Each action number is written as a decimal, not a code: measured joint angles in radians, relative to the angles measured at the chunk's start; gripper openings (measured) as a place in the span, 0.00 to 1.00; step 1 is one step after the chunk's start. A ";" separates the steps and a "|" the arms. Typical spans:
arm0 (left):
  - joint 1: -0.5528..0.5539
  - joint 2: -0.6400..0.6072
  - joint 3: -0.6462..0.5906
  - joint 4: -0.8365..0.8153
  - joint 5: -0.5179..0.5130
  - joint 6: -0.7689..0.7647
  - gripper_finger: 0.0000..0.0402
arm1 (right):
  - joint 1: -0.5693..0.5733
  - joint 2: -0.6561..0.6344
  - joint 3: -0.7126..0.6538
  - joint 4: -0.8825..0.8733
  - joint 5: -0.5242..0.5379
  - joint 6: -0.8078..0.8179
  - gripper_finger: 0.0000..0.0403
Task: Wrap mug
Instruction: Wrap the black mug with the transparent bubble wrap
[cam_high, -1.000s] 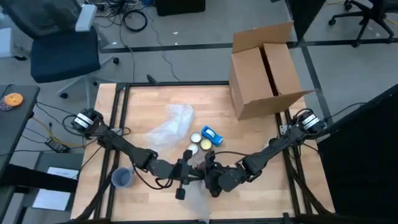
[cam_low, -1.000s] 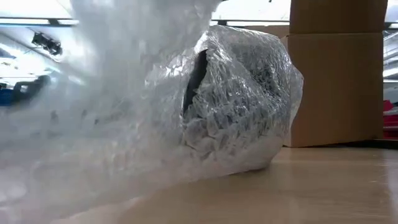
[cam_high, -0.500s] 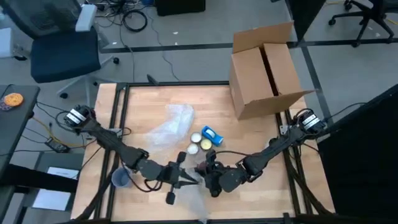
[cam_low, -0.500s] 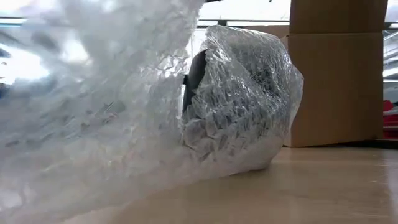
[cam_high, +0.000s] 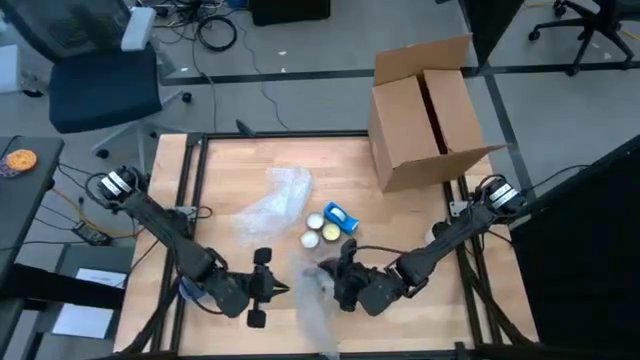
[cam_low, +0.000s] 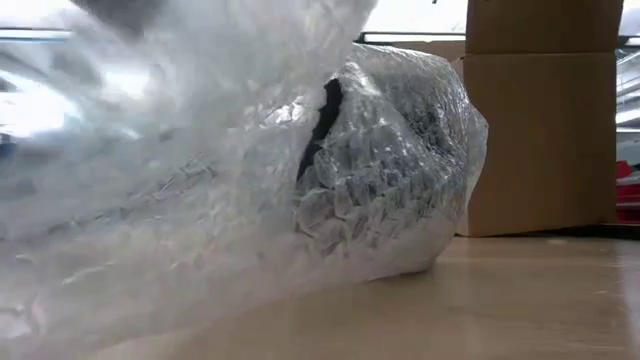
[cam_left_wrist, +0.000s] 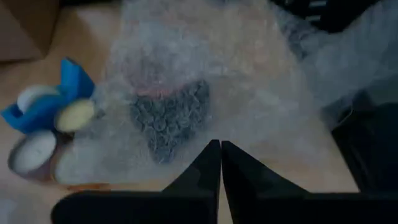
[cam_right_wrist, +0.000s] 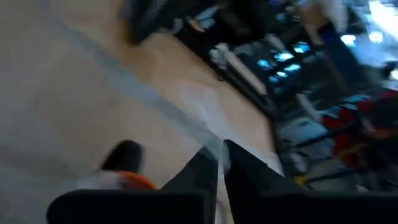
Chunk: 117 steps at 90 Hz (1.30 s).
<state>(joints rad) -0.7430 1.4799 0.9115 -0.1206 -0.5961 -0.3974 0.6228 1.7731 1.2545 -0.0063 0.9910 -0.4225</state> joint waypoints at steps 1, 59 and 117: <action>0.000 0.003 -0.001 0.004 -0.001 0.000 0.00 | 0.002 -0.003 0.000 -0.007 0.008 0.000 0.00; 0.049 0.118 -0.020 0.181 0.034 0.028 0.00 | -0.009 -0.025 0.000 -0.264 -0.312 0.247 0.07; 0.049 0.116 -0.020 0.183 0.032 0.051 0.00 | 0.100 0.004 0.055 -0.209 -0.359 0.325 0.38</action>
<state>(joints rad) -0.6937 1.5955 0.8917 0.0624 -0.5640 -0.3469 0.7231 1.7766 1.3094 -0.2150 0.6316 -0.0971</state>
